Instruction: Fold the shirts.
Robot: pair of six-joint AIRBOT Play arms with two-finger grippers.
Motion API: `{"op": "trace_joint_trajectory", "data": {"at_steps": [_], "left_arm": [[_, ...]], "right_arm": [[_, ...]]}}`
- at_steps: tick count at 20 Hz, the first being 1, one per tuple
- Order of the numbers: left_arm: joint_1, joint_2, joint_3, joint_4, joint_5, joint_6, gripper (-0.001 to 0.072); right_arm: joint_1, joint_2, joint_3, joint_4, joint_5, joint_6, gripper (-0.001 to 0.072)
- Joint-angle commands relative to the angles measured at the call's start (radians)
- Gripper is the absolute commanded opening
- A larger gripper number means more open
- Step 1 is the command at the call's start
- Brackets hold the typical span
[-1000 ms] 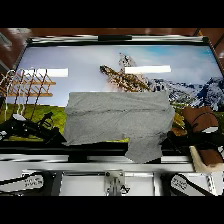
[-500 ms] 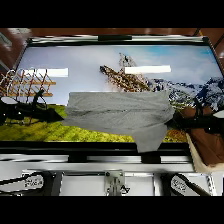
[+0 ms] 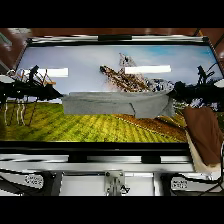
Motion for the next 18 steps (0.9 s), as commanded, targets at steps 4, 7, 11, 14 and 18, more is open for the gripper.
{"op": "trace_joint_trajectory", "data": {"at_steps": [4, 7, 11, 14, 18], "left_arm": [[-0.018, -0.124, 0.150, -0.030, 0.036, -0.061, 0.0029], [-0.024, -0.143, 0.150, -0.029, 0.051, -0.061, 0.0030], [-0.041, -0.183, 0.149, -0.014, 0.028, -0.061, 0.0030], [-0.043, -0.215, 0.149, 0.082, -0.019, -0.138, 0.0031], [-0.043, -0.216, 0.150, 0.113, -0.031, -0.151, 0.0350]], "right_arm": [[0.027, -0.146, 0.160, 0.012, -0.091, 0.045, 0.0054], [0.037, -0.189, 0.162, 0.004, -0.104, 0.045, 0.0055], [0.048, -0.240, 0.162, -0.011, -0.136, 0.043, 0.0055], [0.048, -0.258, 0.162, -0.008, -0.175, 0.044, 0.0055], [0.048, -0.258, 0.162, -0.011, -0.213, 0.044, 0.0084]]}}
